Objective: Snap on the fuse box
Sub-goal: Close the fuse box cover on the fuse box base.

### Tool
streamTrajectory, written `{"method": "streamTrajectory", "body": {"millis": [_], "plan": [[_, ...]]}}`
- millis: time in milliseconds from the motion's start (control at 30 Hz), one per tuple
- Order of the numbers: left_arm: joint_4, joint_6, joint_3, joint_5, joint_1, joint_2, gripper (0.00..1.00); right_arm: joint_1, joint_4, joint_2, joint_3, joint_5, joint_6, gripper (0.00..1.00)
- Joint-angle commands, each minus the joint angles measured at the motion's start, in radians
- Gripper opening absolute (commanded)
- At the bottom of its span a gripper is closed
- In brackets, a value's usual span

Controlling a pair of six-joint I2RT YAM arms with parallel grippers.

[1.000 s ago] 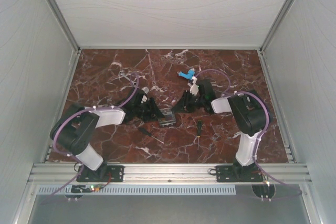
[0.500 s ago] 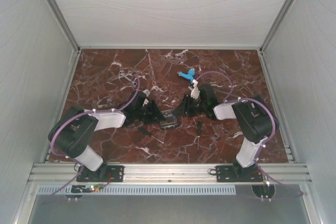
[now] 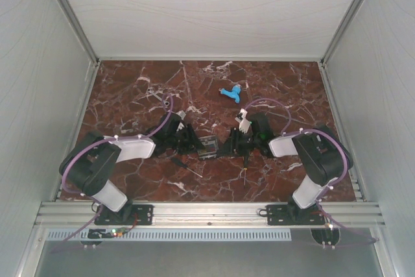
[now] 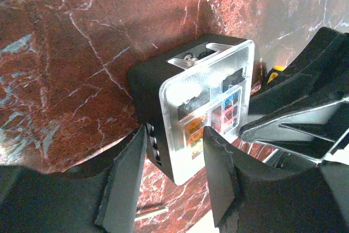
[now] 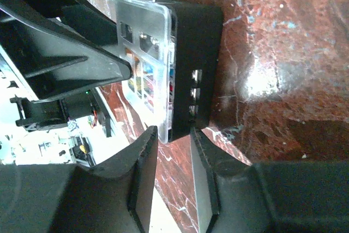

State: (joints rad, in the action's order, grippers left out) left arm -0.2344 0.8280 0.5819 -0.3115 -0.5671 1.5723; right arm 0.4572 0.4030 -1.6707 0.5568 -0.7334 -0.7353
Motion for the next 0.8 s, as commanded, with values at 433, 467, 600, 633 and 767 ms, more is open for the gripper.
{"method": "streamTrajectory", "body": {"millis": [433, 467, 600, 633, 767], "plan": [[0.067, -0.059, 0.048, 0.032, -0.070, 0.064, 0.45, 0.013, -0.279, -0.139, 0.066, 0.173, 0.085, 0.08], [0.066, -0.065, 0.050, 0.032, -0.077, 0.068, 0.45, 0.017, -0.303, -0.147, 0.083, 0.189, 0.089, 0.08], [0.059, -0.093, 0.064, 0.019, -0.088, 0.076, 0.45, 0.049, -0.322, -0.173, 0.129, 0.186, 0.091, 0.07], [0.066, -0.097, 0.072, 0.025, -0.086, 0.080, 0.45, 0.059, -0.291, -0.160, 0.119, 0.167, 0.079, 0.07], [0.099, -0.131, 0.133, 0.064, -0.038, 0.115, 0.47, 0.103, -0.201, -0.073, 0.089, 0.084, 0.046, 0.09]]}}
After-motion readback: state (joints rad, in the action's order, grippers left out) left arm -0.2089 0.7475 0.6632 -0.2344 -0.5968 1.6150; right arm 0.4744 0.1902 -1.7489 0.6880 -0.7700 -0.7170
